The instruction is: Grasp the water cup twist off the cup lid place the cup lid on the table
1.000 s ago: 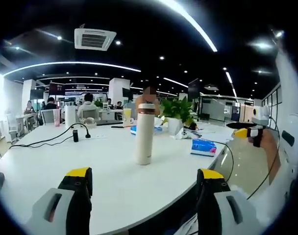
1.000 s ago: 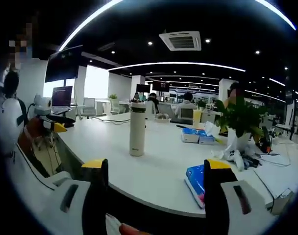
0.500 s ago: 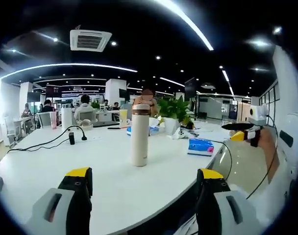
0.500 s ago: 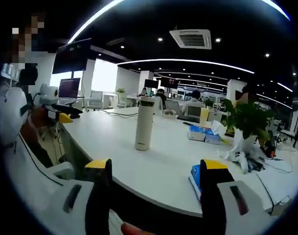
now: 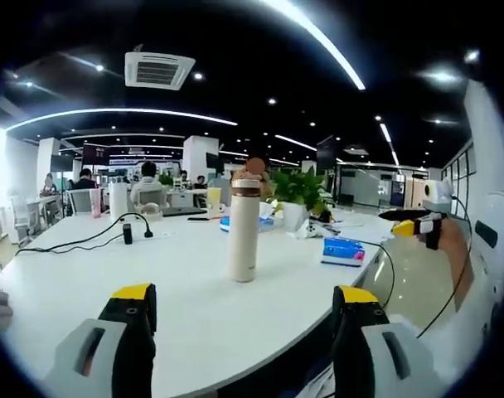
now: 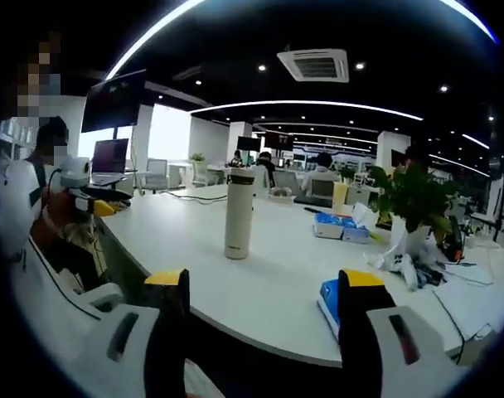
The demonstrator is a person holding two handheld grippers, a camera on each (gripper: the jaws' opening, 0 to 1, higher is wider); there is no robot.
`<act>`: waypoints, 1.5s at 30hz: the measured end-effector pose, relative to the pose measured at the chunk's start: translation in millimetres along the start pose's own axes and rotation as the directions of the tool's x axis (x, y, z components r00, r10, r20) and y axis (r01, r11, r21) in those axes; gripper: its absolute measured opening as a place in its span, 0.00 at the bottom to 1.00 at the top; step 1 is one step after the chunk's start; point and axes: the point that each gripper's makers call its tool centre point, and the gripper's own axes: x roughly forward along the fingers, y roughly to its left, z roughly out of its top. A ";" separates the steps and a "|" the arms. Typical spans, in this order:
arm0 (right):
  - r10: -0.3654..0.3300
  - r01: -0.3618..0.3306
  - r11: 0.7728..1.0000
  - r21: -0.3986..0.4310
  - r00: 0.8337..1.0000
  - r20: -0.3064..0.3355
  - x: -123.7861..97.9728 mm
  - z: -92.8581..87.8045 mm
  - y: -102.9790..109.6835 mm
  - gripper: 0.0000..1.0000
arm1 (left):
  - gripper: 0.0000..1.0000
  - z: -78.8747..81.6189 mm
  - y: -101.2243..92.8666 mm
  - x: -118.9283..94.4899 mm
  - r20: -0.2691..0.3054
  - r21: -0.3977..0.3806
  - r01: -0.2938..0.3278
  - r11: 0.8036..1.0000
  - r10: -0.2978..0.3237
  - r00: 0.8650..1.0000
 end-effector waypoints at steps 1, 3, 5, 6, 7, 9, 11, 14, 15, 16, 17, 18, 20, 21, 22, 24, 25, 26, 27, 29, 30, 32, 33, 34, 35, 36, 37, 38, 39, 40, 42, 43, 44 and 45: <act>0.002 -0.002 1.000 -0.002 1.000 -0.001 0.1 -0.2 0.3 0.74 | 0.86 -0.6 -0.1 0.5 -0.003 0.000 0.001 1.000 -0.001 1.000; 0.003 -0.003 1.000 -0.005 1.000 -0.005 0.9 -1.1 0.9 0.74 | 0.86 -2.2 -0.5 1.3 -0.010 0.003 0.003 1.000 -0.003 1.000; 0.005 -0.005 1.000 -0.003 1.000 -0.008 1.5 -1.6 0.8 0.74 | 0.86 -2.5 -1.4 1.7 -0.009 0.002 0.008 1.000 -0.008 1.000; 0.005 -0.005 1.000 -0.003 1.000 -0.008 1.6 -1.7 0.8 0.74 | 0.86 -2.4 -1.6 1.7 -0.008 0.001 0.009 1.000 -0.009 1.000; 0.007 -0.007 1.000 -0.004 1.000 -0.011 1.8 -2.0 1.2 0.74 | 0.86 -1.4 -1.9 1.1 -0.001 0.001 0.010 1.000 -0.010 1.000; 0.011 -0.012 1.000 -0.012 1.000 -0.019 1.8 -3.0 2.9 0.74 | 0.86 -0.3 -1.6 0.2 0.005 0.005 0.007 1.000 -0.007 1.000; 0.018 -0.019 1.000 -0.020 1.000 -0.024 1.9 -4.2 5.0 0.74 | 0.86 -0.6 -1.3 0.4 0.006 0.007 0.007 1.000 -0.007 1.000; 0.024 -0.025 0.999 -0.021 0.999 -0.034 3.4 -6.8 5.8 0.74 | 0.86 -2.9 -2.4 2.5 -0.001 0.011 0.014 1.000 -0.014 1.000; 0.024 -0.025 0.999 -0.022 0.999 -0.035 3.6 -7.1 5.2 0.74 | 0.86 -2.9 -3.1 3.5 0.002 0.013 0.016 1.000 -0.016 1.000; 0.024 -0.025 0.999 -0.021 0.999 -0.034 3.8 -7.0 4.5 0.74 | 0.86 -2.8 -4.0 4.8 0.003 0.013 0.019 1.000 -0.019 1.000; 0.024 -0.025 1.000 -0.018 0.999 -0.032 3.8 -6.6 4.1 0.74 | 0.86 -3.2 -5.4 6.0 0.001 0.012 0.024 1.000 -0.024 1.000; 0.025 -0.026 1.000 -0.018 0.999 -0.029 3.8 -6.0 4.1 0.74 | 0.86 -3.5 -7.5 7.2 -0.001 0.015 0.030 0.999 -0.030 1.000; 0.027 -0.028 0.999 -0.018 0.999 -0.024 3.5 -4.9 4.2 0.74 | 0.86 -3.4 -9.1 8.1 0.000 0.021 0.035 0.999 -0.035 0.999; 0.034 -0.034 0.999 -0.016 0.999 -0.022 3.3 -4.0 5.0 0.74 | 0.86 -3.5 -10.7 9.0 -0.003 0.032 0.042 0.999 -0.042 0.999; 0.042 -0.043 0.999 -0.013 0.999 -0.018 3.3 -2.9 6.3 0.73 | 0.86 -3.7 -11.8 10.1 -0.004 0.043 0.048 0.998 -0.048 0.999; 0.055 -0.055 0.999 0.000 0.999 -0.002 3.7 0.4 7.9 0.73 | 0.85 -5.7 -14.2 13.1 -0.014 0.058 0.061 0.996 -0.060 0.998; 0.063 -0.063 0.998 0.007 0.998 0.007 4.0 2.0 8.7 0.73 | 0.85 -7.1 -15.5 14.7 -0.018 0.059 0.068 0.996 -0.067 0.998; 0.070 -0.070 0.997 0.014 0.998 0.012 4.2 3.0 8.9 0.73 | 0.85 -8.9 -17.1 16.1 -0.026 0.055 0.076 0.996 -0.074 0.997; 0.073 -0.074 0.997 0.018 0.997 0.015 4.5 3.7 9.1 0.72 | 0.85 -10.1 -18.6 16.8 -0.031 0.053 0.081 0.995 -0.079 0.996; 0.077 -0.078 0.997 0.019 0.997 0.021 5.0 5.2 9.4 0.72 | 0.85 -9.7 -21.9 15.9 -0.033 0.051 0.084 0.995 -0.083 0.996; 0.077 -0.078 0.997 0.018 0.997 0.022 5.1 5.5 9.1 0.72 | 0.85 -8.7 -22.5 15.5 -0.029 0.052 0.085 0.995 -0.083 0.996; 0.079 -0.079 0.997 0.013 0.997 0.023 5.8 6.7 8.3 0.73 | 0.85 -5.9 -22.8 15.5 -0.021 0.053 0.085 0.995 -0.084 0.996; 0.080 -0.080 0.997 0.012 0.997 0.024 6.3 7.1 8.1 0.73 | 0.85 -5.0 -22.7 15.9 -0.018 0.053 0.085 0.995 -0.084 0.996; 0.082 -0.082 0.997 0.011 0.996 0.024 7.1 7.6 7.8 0.73 | 0.85 -4.5 -22.3 16.8 -0.016 0.055 0.085 0.995 -0.085 0.996; 0.083 -0.083 0.996 0.010 0.996 0.024 8.1 8.1 7.4 0.73 | 0.85 -4.7 -21.6 18.6 -0.015 0.058 0.085 0.995 -0.084 0.996; 0.083 -0.084 0.996 0.010 0.996 0.025 9.5 8.9 6.7 0.73 | 0.85 -5.1 -21.0 19.8 -0.016 0.057 0.083 0.995 -0.082 0.997; 0.083 -0.084 0.996 0.011 0.996 0.025 10.2 9.3 6.6 0.73 | 0.85 -5.7 -20.5 21.1 -0.016 0.055 0.079 0.995 -0.079 0.997; 0.085 -0.086 0.996 0.010 0.996 0.025 11.4 10.1 7.1 0.73 | 0.85 -5.9 -21.1 21.7 -0.014 0.052 0.080 0.995 -0.079 0.997; 0.086 -0.086 0.996 0.009 0.996 0.024 12.0 10.4 7.1 0.73 | 0.85 -5.9 -21.5 21.9 -0.013 0.051 0.081 0.995 -0.080 0.997; 0.087 -0.087 0.996 0.007 0.996 0.023 12.5 10.6 7.2 0.73 | 0.85 -6.3 -22.5 22.7 -0.013 0.049 0.085 0.995 -0.084 0.996; 0.092 -0.092 0.996 0.000 0.996 0.021 15.7 12.1 7.4 0.73 | 0.85 -7.7 -24.8 26.8 -0.017 0.045 0.097 0.994 -0.097 0.995; 0.094 -0.094 0.996 0.000 0.995 0.020 17.6 12.6 7.4 0.73 | 0.85 -7.9 -24.7 27.6 -0.019 0.045 0.098 0.994 -0.097 0.995; 0.095 -0.095 0.995 0.000 0.995 0.020 18.2 12.7 7.5 0.73 | 0.87 -7.9 -24.5 28.0 -0.019 0.045 0.098 0.994 -0.097 0.995; 0.098 -0.098 0.995 0.001 0.995 0.019 19.6 12.8 7.7 0.73 | 0.87 -7.9 -23.5 29.2 -0.020 0.044 0.094 0.995 -0.094 0.995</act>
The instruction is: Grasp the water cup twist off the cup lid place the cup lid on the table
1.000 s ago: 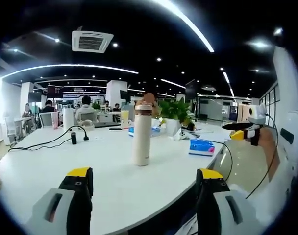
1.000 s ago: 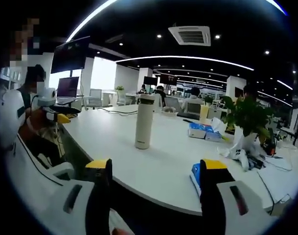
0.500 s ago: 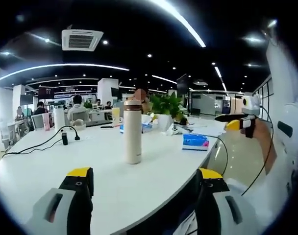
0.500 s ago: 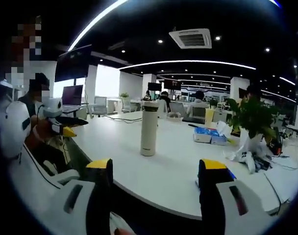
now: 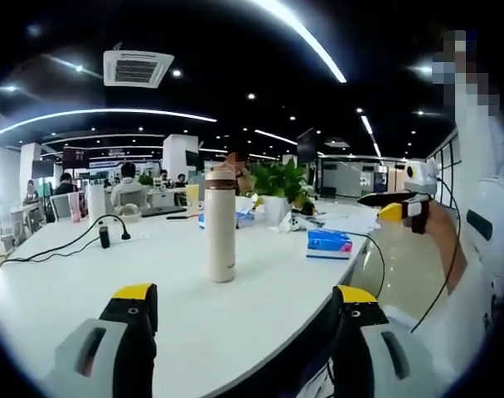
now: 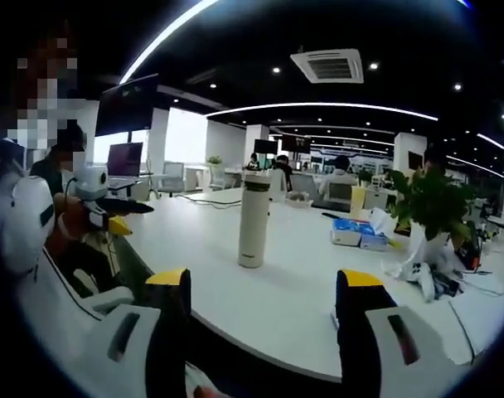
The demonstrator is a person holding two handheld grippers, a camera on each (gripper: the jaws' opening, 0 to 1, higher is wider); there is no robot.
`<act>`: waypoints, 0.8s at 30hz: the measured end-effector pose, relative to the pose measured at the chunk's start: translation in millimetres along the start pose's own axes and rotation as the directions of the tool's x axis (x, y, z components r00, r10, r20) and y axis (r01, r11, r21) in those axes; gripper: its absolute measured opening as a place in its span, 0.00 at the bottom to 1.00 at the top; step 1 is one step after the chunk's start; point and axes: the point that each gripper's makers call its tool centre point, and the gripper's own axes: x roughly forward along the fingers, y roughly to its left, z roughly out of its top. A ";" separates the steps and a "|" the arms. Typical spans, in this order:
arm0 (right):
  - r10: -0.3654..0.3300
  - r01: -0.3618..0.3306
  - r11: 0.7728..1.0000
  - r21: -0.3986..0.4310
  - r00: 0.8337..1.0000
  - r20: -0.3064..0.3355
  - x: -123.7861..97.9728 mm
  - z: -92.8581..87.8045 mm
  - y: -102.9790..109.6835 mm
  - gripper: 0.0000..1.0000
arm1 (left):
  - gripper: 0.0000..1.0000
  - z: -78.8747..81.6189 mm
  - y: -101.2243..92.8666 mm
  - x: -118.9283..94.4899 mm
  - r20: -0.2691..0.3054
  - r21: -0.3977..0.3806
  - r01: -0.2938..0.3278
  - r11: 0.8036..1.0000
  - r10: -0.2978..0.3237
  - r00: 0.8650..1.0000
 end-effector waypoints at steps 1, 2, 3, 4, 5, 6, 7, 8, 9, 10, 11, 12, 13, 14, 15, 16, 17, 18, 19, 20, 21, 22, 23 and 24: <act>0.004 -0.004 1.000 0.001 1.000 -0.003 2.7 -0.1 -0.1 0.73 | 0.87 0.0 1.2 1.0 -0.001 -0.002 -0.004 1.000 0.004 1.000; 0.008 -0.008 1.000 0.003 1.000 -0.003 4.8 0.3 -0.1 0.73 | 0.87 0.1 2.3 1.6 -0.001 -0.002 -0.007 1.000 0.007 1.000; 0.011 -0.011 1.000 0.004 1.000 -0.003 6.8 0.7 -0.1 0.73 | 0.87 0.3 3.5 2.1 -0.001 -0.003 -0.011 1.000 0.011 1.000; 0.012 -0.012 1.000 0.005 1.000 -0.002 7.4 1.0 0.2 0.73 | 0.87 0.1 4.6 2.7 -0.002 -0.002 -0.013 1.000 0.013 1.000; 0.014 -0.014 1.000 0.007 1.000 0.001 8.6 1.8 0.4 0.73 | 0.87 -0.1 5.9 3.5 -0.004 -0.001 -0.014 1.000 0.014 1.000; 0.014 -0.014 1.000 0.008 1.000 0.002 9.6 2.1 1.0 0.73 | 0.87 -0.3 7.6 5.0 -0.006 0.000 -0.017 1.000 0.017 1.000; 0.015 -0.015 1.000 0.008 1.000 0.003 10.4 2.2 1.6 0.73 | 0.87 -0.5 9.0 6.6 -0.010 0.000 -0.019 1.000 0.019 1.000; 0.015 -0.015 1.000 0.009 1.000 0.003 10.9 2.4 1.9 0.73 | 0.88 -0.4 9.7 7.8 -0.012 0.000 -0.022 1.000 0.022 1.000; 0.015 -0.015 1.000 0.009 1.000 0.004 11.1 2.5 2.2 0.73 | 0.88 -0.7 9.3 8.2 -0.017 0.002 -0.023 1.000 0.023 1.000; 0.016 -0.016 1.000 0.008 1.000 0.005 11.4 2.9 2.8 0.73 | 0.88 -0.8 8.5 8.0 -0.021 0.006 -0.020 1.000 0.021 1.000; 0.017 -0.017 1.000 0.008 1.000 0.006 11.9 3.3 3.7 0.73 | 0.88 -0.4 6.9 7.1 -0.024 0.013 -0.017 1.000 0.017 1.000; 0.018 -0.018 1.000 0.007 1.000 0.006 12.5 3.6 4.5 0.73 | 0.88 0.5 5.9 5.8 -0.025 0.017 -0.016 1.000 0.017 1.000; 0.019 -0.019 1.000 0.005 1.000 0.006 13.7 4.0 5.6 0.73 | 0.88 1.8 5.9 4.1 -0.023 0.021 -0.018 1.000 0.019 1.000; 0.020 -0.020 1.000 0.004 1.000 0.006 14.3 4.3 6.0 0.73 | 0.88 3.5 6.4 2.3 -0.018 0.025 -0.020 0.999 0.021 1.000; 0.023 -0.023 1.000 0.004 1.000 0.009 15.7 4.9 6.8 0.73 | 0.88 5.5 7.2 0.8 -0.010 0.026 -0.023 0.999 0.024 1.000; 0.026 -0.026 1.000 0.006 1.000 0.010 16.5 5.1 6.9 0.73 | 0.88 7.0 7.8 -0.2 -0.003 0.025 -0.025 0.999 0.025 1.000; 0.030 -0.030 1.000 0.006 1.000 0.010 17.4 5.0 7.7 0.73 | 0.88 7.7 8.2 -0.2 0.003 0.026 -0.023 0.999 0.023 1.000; 0.033 -0.033 0.999 0.005 0.999 0.009 18.0 4.9 8.0 0.73 | 0.88 7.7 8.5 0.2 0.004 0.027 -0.022 0.999 0.021 1.000; 0.035 -0.035 0.999 0.004 0.999 0.008 18.4 4.8 8.2 0.73 | 0.88 7.2 8.7 0.5 0.003 0.026 -0.021 0.999 0.021 1.000; 0.038 -0.038 0.999 0.004 0.999 0.007 18.9 4.6 8.2 0.73 | 0.88 5.5 9.1 1.2 -0.001 0.025 -0.020 0.999 0.020 1.000; 0.039 -0.039 0.999 0.004 0.999 0.007 19.1 4.6 8.1 0.73 | 0.88 4.6 9.0 1.6 -0.004 0.025 -0.018 1.000 0.018 1.000; 0.040 -0.041 0.999 0.004 0.999 0.007 19.3 4.6 7.8 0.73 | 0.88 3.3 8.9 2.2 -0.008 0.024 -0.016 1.000 0.016 1.000; 0.041 -0.041 0.999 0.004 0.999 0.007 19.5 4.7 7.2 0.73 | 0.88 2.2 9.4 2.9 -0.010 0.022 -0.015 1.000 0.015 1.000; 0.041 -0.041 0.999 0.005 0.999 0.007 19.7 4.6 6.8 0.73 | 0.88 1.0 10.5 3.8 -0.011 0.020 -0.015 1.000 0.015 1.000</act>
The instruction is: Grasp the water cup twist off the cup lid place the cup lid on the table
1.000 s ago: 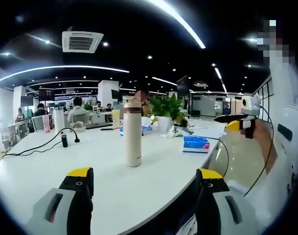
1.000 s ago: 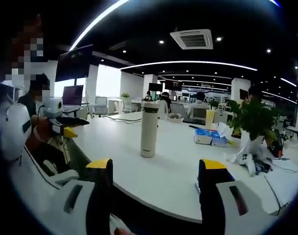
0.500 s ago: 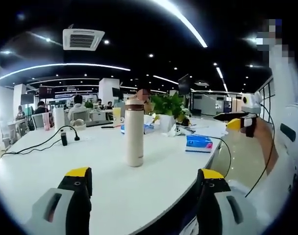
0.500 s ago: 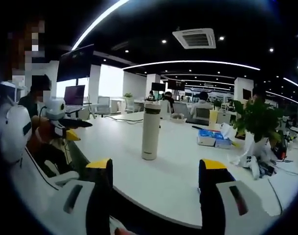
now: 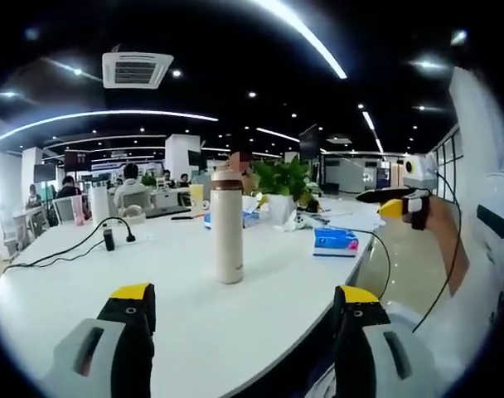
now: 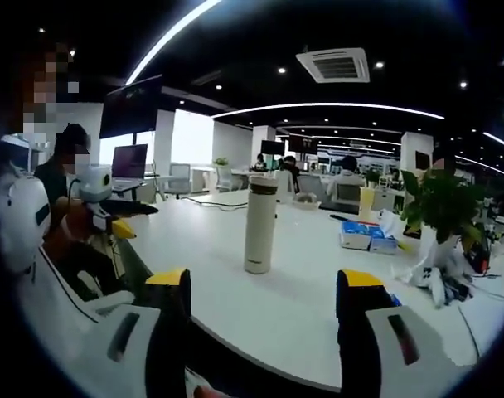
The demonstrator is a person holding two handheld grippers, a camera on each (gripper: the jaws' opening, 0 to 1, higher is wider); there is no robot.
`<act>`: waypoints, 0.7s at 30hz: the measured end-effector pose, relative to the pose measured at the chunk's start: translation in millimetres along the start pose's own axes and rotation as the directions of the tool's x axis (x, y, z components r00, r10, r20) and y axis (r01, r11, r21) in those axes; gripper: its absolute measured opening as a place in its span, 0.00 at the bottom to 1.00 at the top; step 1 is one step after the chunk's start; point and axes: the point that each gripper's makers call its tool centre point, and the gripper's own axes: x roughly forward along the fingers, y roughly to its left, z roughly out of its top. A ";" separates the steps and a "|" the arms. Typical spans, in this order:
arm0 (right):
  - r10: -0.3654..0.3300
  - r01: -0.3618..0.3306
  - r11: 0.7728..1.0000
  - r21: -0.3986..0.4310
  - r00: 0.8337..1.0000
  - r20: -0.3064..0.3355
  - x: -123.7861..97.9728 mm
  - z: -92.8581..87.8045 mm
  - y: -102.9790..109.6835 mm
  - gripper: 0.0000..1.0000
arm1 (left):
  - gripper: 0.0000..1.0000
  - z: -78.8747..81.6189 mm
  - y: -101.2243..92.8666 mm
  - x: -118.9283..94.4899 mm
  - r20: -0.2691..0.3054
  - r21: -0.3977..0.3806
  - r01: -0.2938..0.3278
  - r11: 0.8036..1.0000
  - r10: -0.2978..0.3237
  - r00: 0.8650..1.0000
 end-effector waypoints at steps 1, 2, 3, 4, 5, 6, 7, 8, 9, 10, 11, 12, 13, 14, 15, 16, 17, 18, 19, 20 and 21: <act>0.000 0.000 1.000 0.000 1.000 -0.001 0.2 -0.3 -0.4 0.73 | 0.88 -1.3 1.4 1.0 -0.002 -0.004 0.000 1.000 0.000 1.000; 0.001 -0.001 1.000 0.000 1.000 -0.003 0.6 -0.9 -0.5 0.73 | 0.88 -3.0 3.4 2.1 -0.006 -0.010 -0.003 1.000 0.003 1.000; 0.002 -0.002 1.000 0.000 1.000 -0.005 0.9 -1.3 -0.5 0.73 | 0.88 -4.1 4.4 2.9 -0.007 -0.013 -0.005 1.000 0.005 1.000; 0.003 -0.003 1.000 -0.001 1.000 -0.008 1.4 -1.9 -0.5 0.73 | 0.88 -4.8 4.9 3.5 -0.008 -0.015 -0.005 1.000 0.005 1.000; 0.004 -0.004 1.000 -0.002 1.000 -0.010 1.6 -2.2 -0.4 0.73 | 0.88 -5.6 5.1 4.2 -0.009 -0.018 -0.004 1.000 0.004 1.000; 0.005 -0.005 1.000 -0.002 1.000 -0.010 2.2 -2.3 -0.5 0.73 | 0.88 -6.0 5.2 4.6 -0.009 -0.021 -0.004 1.000 0.004 1.000; 0.005 -0.005 1.000 -0.003 1.000 -0.007 2.8 -1.8 -0.7 0.73 | 0.88 -6.7 5.2 5.5 -0.008 -0.024 -0.003 1.000 0.002 1.000; 0.007 -0.007 1.000 -0.003 1.000 -0.004 3.4 -1.3 -0.6 0.73 | 0.88 -7.7 5.3 6.6 -0.006 -0.027 -0.001 1.000 0.001 1.000; 0.009 -0.009 1.000 -0.003 1.000 -0.004 4.1 -1.1 -0.6 0.73 | 0.88 -9.0 5.9 7.9 -0.006 -0.030 0.000 1.000 0.000 1.000; 0.010 -0.010 1.000 -0.003 1.000 -0.004 4.5 -1.0 -0.3 0.73 | 0.88 -10.9 6.9 9.0 -0.008 -0.035 -0.001 0.999 0.000 1.000; 0.013 -0.013 1.000 -0.004 1.000 -0.003 5.3 -0.6 0.3 0.73 | 0.88 -13.4 7.8 10.0 -0.012 -0.041 -0.002 0.999 0.001 1.000; 0.016 -0.016 1.000 -0.006 1.000 -0.002 5.8 -0.3 1.1 0.73 | 0.88 -14.8 8.0 10.2 -0.015 -0.044 -0.002 0.999 0.001 1.000; 0.018 -0.018 1.000 -0.006 1.000 -0.001 6.3 -0.1 1.7 0.73 | 0.88 -15.3 7.9 10.1 -0.016 -0.046 -0.002 0.999 0.001 1.000; 0.020 -0.020 1.000 -0.007 1.000 -0.001 6.8 -0.1 1.9 0.73 | 0.88 -16.2 8.1 9.9 -0.017 -0.049 -0.003 0.999 0.003 1.000; 0.019 -0.019 1.000 -0.011 1.000 0.001 7.4 0.1 1.6 0.72 | 0.88 -16.9 9.2 9.5 -0.018 -0.052 -0.009 0.999 0.008 1.000; 0.018 -0.018 1.000 -0.019 1.000 0.004 7.8 0.3 1.2 0.71 | 0.87 -17.5 10.8 8.8 -0.020 -0.052 -0.017 0.999 0.016 1.000; 0.017 -0.017 1.000 -0.022 1.000 0.002 8.4 -0.3 0.5 0.71 | 0.87 -17.7 12.0 7.6 -0.021 -0.050 -0.023 0.998 0.022 1.000; 0.017 -0.017 1.000 -0.022 1.000 0.000 8.7 -0.6 0.5 0.71 | 0.87 -17.5 12.7 6.2 -0.020 -0.049 -0.026 0.998 0.025 0.999; 0.018 -0.018 1.000 -0.021 1.000 -0.002 9.2 -1.2 0.4 0.71 | 0.87 -16.7 13.3 4.4 -0.019 -0.051 -0.028 0.998 0.027 0.999; 0.019 -0.019 1.000 -0.020 1.000 -0.004 9.6 -1.6 0.3 0.71 | 0.87 -15.9 13.3 3.3 -0.016 -0.053 -0.029 0.998 0.028 0.999; 0.019 -0.019 1.000 -0.018 1.000 -0.008 10.3 -2.5 0.0 0.71 | 0.87 -14.3 13.1 1.8 -0.011 -0.054 -0.031 0.998 0.030 0.999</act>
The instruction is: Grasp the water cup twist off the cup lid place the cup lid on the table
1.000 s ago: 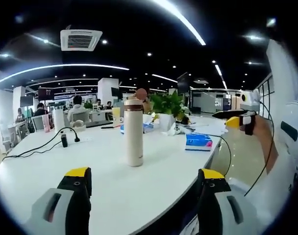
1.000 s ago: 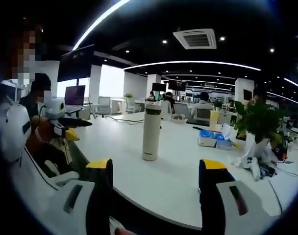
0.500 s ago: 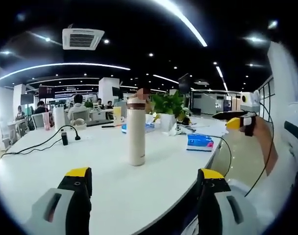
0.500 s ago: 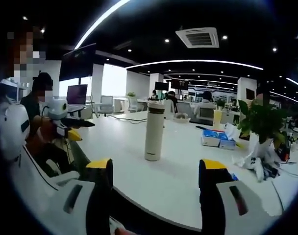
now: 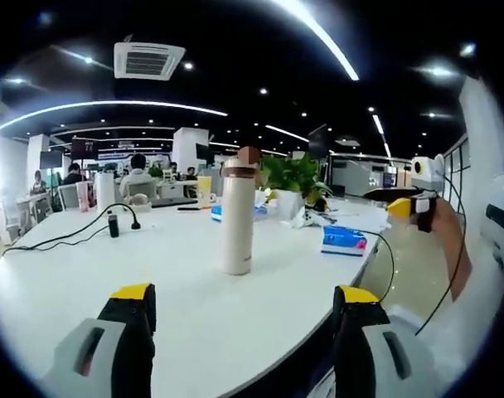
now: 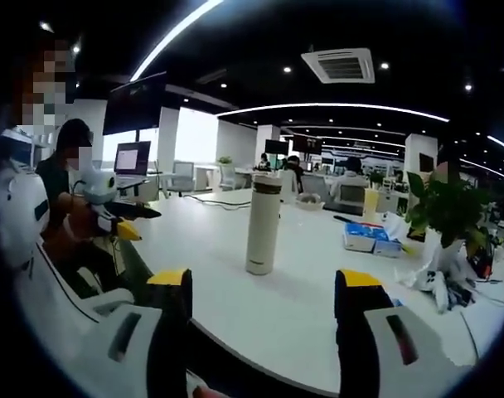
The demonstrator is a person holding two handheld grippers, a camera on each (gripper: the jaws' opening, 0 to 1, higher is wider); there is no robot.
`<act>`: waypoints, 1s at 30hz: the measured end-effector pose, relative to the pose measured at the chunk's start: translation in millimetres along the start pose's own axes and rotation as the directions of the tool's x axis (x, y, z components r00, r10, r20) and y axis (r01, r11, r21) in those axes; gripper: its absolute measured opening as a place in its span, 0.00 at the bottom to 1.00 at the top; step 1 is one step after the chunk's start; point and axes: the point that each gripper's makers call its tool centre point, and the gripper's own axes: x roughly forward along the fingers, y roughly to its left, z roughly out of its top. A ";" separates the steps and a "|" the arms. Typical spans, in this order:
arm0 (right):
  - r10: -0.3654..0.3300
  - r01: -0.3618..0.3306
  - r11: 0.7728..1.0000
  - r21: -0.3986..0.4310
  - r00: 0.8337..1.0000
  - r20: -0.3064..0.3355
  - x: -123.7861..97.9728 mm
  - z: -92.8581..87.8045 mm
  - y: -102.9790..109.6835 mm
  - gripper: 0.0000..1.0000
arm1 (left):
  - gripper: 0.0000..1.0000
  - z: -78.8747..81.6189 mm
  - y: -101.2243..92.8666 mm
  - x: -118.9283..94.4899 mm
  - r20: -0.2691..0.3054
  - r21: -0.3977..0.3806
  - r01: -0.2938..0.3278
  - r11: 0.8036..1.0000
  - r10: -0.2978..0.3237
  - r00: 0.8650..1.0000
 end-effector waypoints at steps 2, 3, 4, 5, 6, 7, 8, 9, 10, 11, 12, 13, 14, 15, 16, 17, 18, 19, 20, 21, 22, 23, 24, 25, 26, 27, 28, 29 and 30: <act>0.000 0.000 1.000 0.000 1.000 -0.005 0.9 -1.1 -0.4 0.72 | 0.87 1.7 0.6 -1.0 0.004 0.002 -0.007 1.000 0.007 1.000; 0.001 -0.001 1.000 0.001 1.000 -0.007 1.1 -1.5 -0.5 0.72 | 0.87 2.2 1.0 -1.1 0.007 0.004 -0.009 1.000 0.009 1.000; 0.001 -0.001 1.000 0.001 1.000 -0.009 1.2 -1.8 -0.4 0.72 | 0.87 2.6 1.3 -1.2 0.008 0.004 -0.011 1.000 0.011 1.000; 0.001 -0.001 1.000 0.002 1.000 -0.010 1.1 -1.9 -0.1 0.72 | 0.87 2.8 1.2 -1.0 0.008 0.004 -0.010 1.000 0.010 1.000; 0.001 -0.001 1.000 0.001 1.000 -0.011 0.9 -2.1 0.0 0.72 | 0.87 3.0 0.8 -0.6 0.008 0.005 -0.008 1.000 0.008 1.000; 0.000 0.000 1.000 0.000 1.000 -0.012 0.2 -2.1 0.2 0.72 | 0.87 2.9 0.3 0.2 0.007 0.005 -0.007 1.000 0.007 1.000; -0.001 0.001 1.000 0.000 1.000 -0.011 -0.4 -2.2 0.0 0.72 | 0.87 2.6 0.2 1.2 0.006 0.006 -0.005 1.000 0.005 1.000; -0.003 0.003 1.000 0.001 1.000 -0.011 -1.0 -2.4 -0.3 0.72 | 0.87 2.1 0.5 2.5 0.006 0.008 -0.003 1.000 0.003 1.000; -0.005 0.005 1.000 0.003 1.000 -0.011 -1.7 -2.8 -1.0 0.72 | 0.87 1.5 1.4 3.9 0.006 0.009 -0.003 1.000 0.003 1.000; -0.008 0.008 1.000 0.004 1.000 -0.011 -2.2 -3.1 -1.7 0.72 | 0.87 0.6 2.1 4.6 0.003 0.006 -0.003 1.000 0.003 1.000; -0.010 0.010 1.000 0.007 1.000 -0.011 -2.7 -3.2 -2.5 0.72 | 0.87 0.3 2.3 4.7 0.001 0.005 -0.003 1.000 0.003 1.000; -0.013 0.013 1.000 0.009 1.000 -0.011 -3.0 -3.3 -3.0 0.72 | 0.87 0.2 1.8 4.8 0.002 0.004 0.000 1.000 0.000 1.000; -0.015 0.015 1.000 0.011 1.000 -0.010 -3.3 -3.3 -3.4 0.72 | 0.87 0.3 1.6 4.9 0.003 0.003 0.001 1.000 -0.001 1.000; -0.016 0.016 1.000 0.013 1.000 -0.011 -3.4 -3.3 -3.4 0.72 | 0.87 0.4 1.3 5.0 0.004 0.004 0.003 1.000 -0.003 1.000; -0.016 0.016 1.000 0.014 1.000 -0.011 -3.4 -3.3 -3.3 0.72 | 0.87 0.9 0.7 4.9 0.006 0.006 0.005 1.000 -0.005 1.000; -0.016 0.016 1.000 0.013 1.000 -0.012 -3.4 -3.3 -3.1 0.72 | 0.87 1.4 0.3 4.9 0.008 0.007 0.007 1.000 -0.007 1.000; -0.016 0.016 1.000 0.013 1.000 -0.012 -3.4 -3.2 -3.0 0.72 | 0.87 1.8 0.0 4.9 0.010 0.008 0.008 1.000 -0.008 1.000; -0.016 0.016 1.000 0.012 1.000 -0.012 -3.3 -3.1 -2.8 0.72 | 0.87 2.2 -0.2 4.9 0.012 0.009 0.009 1.000 -0.009 1.000; -0.014 0.014 1.000 0.014 1.000 -0.010 -3.0 -2.7 -2.4 0.72 | 0.87 2.9 -0.2 5.1 0.014 0.011 0.010 1.000 -0.010 1.000; -0.014 0.014 1.000 0.015 1.000 -0.009 -2.7 -2.5 -2.4 0.72 | 0.88 3.5 -0.1 5.3 0.017 0.013 0.011 1.000 -0.011 1.000; -0.014 0.014 1.000 0.017 1.000 -0.006 -2.4 -2.4 -2.7 0.72 | 0.88 3.8 0.0 6.0 0.019 0.015 0.012 1.000 -0.012 1.000; -0.013 0.013 1.000 0.019 1.000 -0.004 -1.9 -2.4 -2.9 0.72 | 0.88 3.7 0.7 7.6 0.019 0.016 0.014 1.000 -0.014 1.000; -0.013 0.013 1.000 0.027 1.000 0.000 -1.3 -2.5 -3.4 0.73 | 0.88 3.5 0.9 8.3 0.019 0.016 0.014 1.000 -0.015 1.000; -0.013 0.013 0.999 0.034 1.000 0.004 -0.7 -2.7 -3.7 0.74 | 0.88 3.0 1.2 10.1 0.016 0.017 0.017 1.000 -0.017 1.000; -0.010 0.010 0.999 0.039 1.000 0.005 -0.2 -3.2 -3.3 0.74 | 0.88 2.8 1.1 11.0 0.016 0.018 0.018 1.000 -0.019 1.000; -0.010 0.009 0.999 0.039 1.000 0.004 0.0 -3.4 -3.2 0.74 | 0.88 2.6 0.9 12.5 0.015 0.018 0.020 1.000 -0.020 1.000; -0.007 0.006 0.999 0.040 1.000 0.002 0.1 -4.1 -2.6 0.74 | 0.88 2.3 0.7 14.4 0.015 0.019 0.022 1.000 -0.022 1.000; -0.005 0.004 0.999 0.040 1.000 0.002 0.2 -4.2 -2.3 0.74 | 0.88 2.3 0.5 15.8 0.017 0.020 0.024 1.000 -0.025 1.000; -0.003 0.003 0.999 0.040 1.000 0.003 0.1 -4.1 -2.1 0.74 | 0.87 2.0 0.6 17.7 0.018 0.020 0.027 0.999 -0.027 0.999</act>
